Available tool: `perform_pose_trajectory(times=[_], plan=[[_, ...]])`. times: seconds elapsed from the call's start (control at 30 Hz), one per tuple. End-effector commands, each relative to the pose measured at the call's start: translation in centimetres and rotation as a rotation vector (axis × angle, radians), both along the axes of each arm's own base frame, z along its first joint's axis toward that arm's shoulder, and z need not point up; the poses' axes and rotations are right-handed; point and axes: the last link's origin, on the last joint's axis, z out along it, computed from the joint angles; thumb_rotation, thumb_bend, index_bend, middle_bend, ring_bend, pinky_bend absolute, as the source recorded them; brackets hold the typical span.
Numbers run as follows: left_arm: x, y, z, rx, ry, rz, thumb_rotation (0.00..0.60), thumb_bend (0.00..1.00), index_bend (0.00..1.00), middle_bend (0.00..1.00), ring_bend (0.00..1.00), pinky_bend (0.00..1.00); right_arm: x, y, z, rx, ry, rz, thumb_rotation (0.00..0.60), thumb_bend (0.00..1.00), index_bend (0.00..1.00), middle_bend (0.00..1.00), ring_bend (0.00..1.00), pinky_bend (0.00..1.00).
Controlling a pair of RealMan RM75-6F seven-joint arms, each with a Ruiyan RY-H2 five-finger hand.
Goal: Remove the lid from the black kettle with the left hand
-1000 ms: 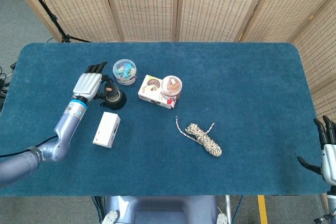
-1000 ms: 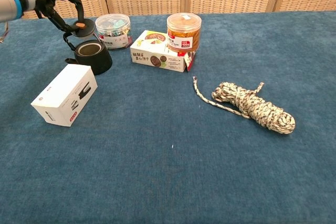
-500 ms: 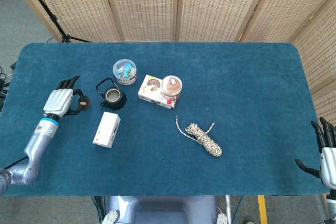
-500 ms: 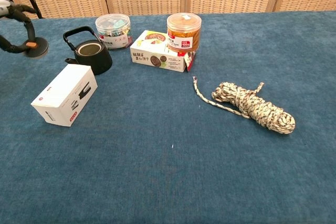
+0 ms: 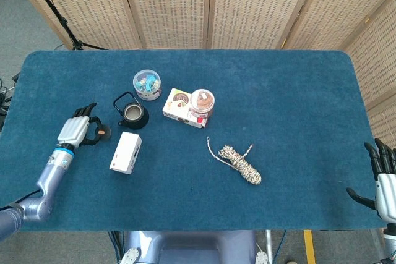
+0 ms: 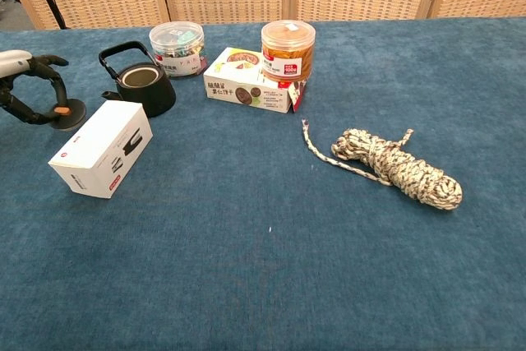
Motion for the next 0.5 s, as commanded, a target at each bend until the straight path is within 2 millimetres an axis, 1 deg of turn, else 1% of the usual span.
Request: perform_pose_trajectory(times=[0.03, 0.1, 0.17, 0.2, 0.3, 0.37, 0.43, 0.5], plan=[[0.1, 0.1, -0.4, -0.004, -0.007, -0.007, 0.6, 0.35, 0.45, 0.0, 0.0, 0.0, -0.1, 0.0, 0.0, -0.002, 0.001, -0.003, 0.6, 0.0, 0.0, 0.0, 0.0, 0.0], [0.1, 0.0, -0.2, -0.005, -0.008, -0.01, 0.6, 0.29, 0.26, 0.0, 0.0, 0.0, -0.1, 0.0, 0.0, -0.002, 0.001, -0.004, 0.6, 0.0, 0.0, 0.0, 0.0, 0.0], [0.1, -0.1, 0.2, -0.005, -0.007, -0.013, 0.6, 0.25, 0.13, 0.0, 0.0, 0.0, -0.1, 0.0, 0.0, -0.001, -0.001, -0.005, 0.6, 0.0, 0.0, 0.0, 0.0, 0.0], [0.0, -0.2, 0.3, -0.005, -0.006, -0.013, 0.6, 0.24, 0.09, 0.0, 0.0, 0.0, -0.1, 0.0, 0.0, 0.0, -0.003, -0.005, 0.6, 0.0, 0.0, 0.0, 0.0, 0.0], [0.0, -0.8, 1.2, 0.0, -0.019, -0.017, 0.6, 0.24, 0.02, 0.0, 0.0, 0.0, 0.0, 0.1, 0.1, 0.004, -0.011, -0.003, 0.6, 0.0, 0.0, 0.0, 0.0, 0.0], [0.0, -1.6, 2.7, 0.042, -0.039, -0.035, 0.6, 0.24, 0.0, 0.0, 0.0, 0.0, 0.1, 0.2, 0.1, 0.002, -0.013, 0.005, 0.6, 0.0, 0.0, 0.0, 0.0, 0.0], [-0.2, -2.5, 4.0, 0.078, -0.04, -0.056, 0.6, 0.23, 0.0, 0.0, 0.0, 0.0, 0.3, 0.4, 0.2, 0.002, -0.015, 0.012, 0.6, 0.0, 0.0, 0.0, 0.0, 0.0], [-0.6, -3.9, 5.6, 0.121, -0.018, -0.078, 0.6, 0.2, 0.0, 0.0, 0.0, 0.0, 0.4, 0.5, 0.2, 0.002, -0.015, 0.02, 0.6, 0.0, 0.0, 0.0, 0.0, 0.0]])
